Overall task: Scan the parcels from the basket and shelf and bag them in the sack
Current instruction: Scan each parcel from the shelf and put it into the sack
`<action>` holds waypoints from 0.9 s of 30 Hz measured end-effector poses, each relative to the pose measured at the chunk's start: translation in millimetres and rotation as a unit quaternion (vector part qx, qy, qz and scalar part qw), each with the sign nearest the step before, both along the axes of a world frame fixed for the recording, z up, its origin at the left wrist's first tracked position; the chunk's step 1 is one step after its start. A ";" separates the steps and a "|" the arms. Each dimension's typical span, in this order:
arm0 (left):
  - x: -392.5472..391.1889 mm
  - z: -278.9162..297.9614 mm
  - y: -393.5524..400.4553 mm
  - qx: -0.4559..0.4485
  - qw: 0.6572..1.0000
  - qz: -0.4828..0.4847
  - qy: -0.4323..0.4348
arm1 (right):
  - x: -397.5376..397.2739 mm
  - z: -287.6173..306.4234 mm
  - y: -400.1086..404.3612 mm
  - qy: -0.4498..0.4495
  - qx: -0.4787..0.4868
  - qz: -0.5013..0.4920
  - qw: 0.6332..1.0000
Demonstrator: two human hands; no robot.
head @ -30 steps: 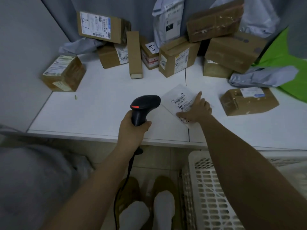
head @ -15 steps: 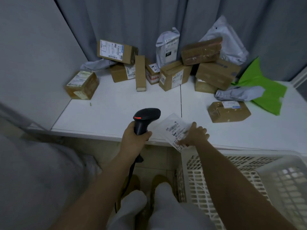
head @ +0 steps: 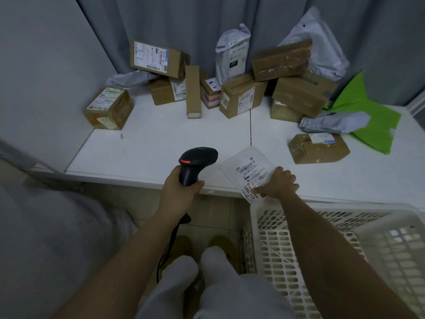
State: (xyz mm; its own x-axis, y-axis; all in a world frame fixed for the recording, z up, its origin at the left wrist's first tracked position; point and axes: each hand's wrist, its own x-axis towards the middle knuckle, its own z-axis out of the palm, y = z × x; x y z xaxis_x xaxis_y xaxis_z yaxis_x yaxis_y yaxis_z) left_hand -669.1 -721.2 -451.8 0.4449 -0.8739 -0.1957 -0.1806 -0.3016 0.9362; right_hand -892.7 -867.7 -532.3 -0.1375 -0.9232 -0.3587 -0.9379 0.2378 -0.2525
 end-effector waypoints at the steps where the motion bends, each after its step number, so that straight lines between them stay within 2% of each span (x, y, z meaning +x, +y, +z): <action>1: -0.5 1.0 0.0 -0.004 1.000 0.002 -0.002 | 1.7 1.3 0.4 -0.042 -0.028 -0.004 0.999; 3: -1.2 4.7 0.1 -0.014 1.000 0.015 -0.010 | 11.8 9.7 5.9 -0.216 -0.100 -0.042 0.970; 5: -1.6 12.6 -0.1 -0.034 0.998 0.043 -0.016 | 30.4 30.5 22.3 -0.390 -0.141 -0.089 0.906; 8: -2.5 35.5 2.8 -0.072 0.992 0.101 0.012 | 55.7 66.4 53.4 -0.542 -0.115 -0.090 0.828; 10: -1.5 53.6 7.6 -0.098 0.985 0.129 0.061 | 66.4 90.3 77.0 -0.592 -0.098 -0.070 0.797; 12: 2.1 69.3 16.1 -0.119 0.976 0.148 0.105 | 72.6 109.8 98.7 -0.608 -0.092 -0.059 0.787; 14: 8.0 80.4 27.9 -0.123 0.974 0.158 0.105 | 75.1 126.7 116.2 -0.609 -0.078 -0.048 0.788; 19: 27.4 90.8 61.3 -0.136 0.977 0.153 0.065 | 68.4 163.3 131.2 -0.545 -0.071 -0.005 0.835; 27: 32.9 82.3 85.5 -0.142 0.980 0.137 -0.028 | 88.2 141.8 127.6 -0.483 -0.172 -0.090 0.854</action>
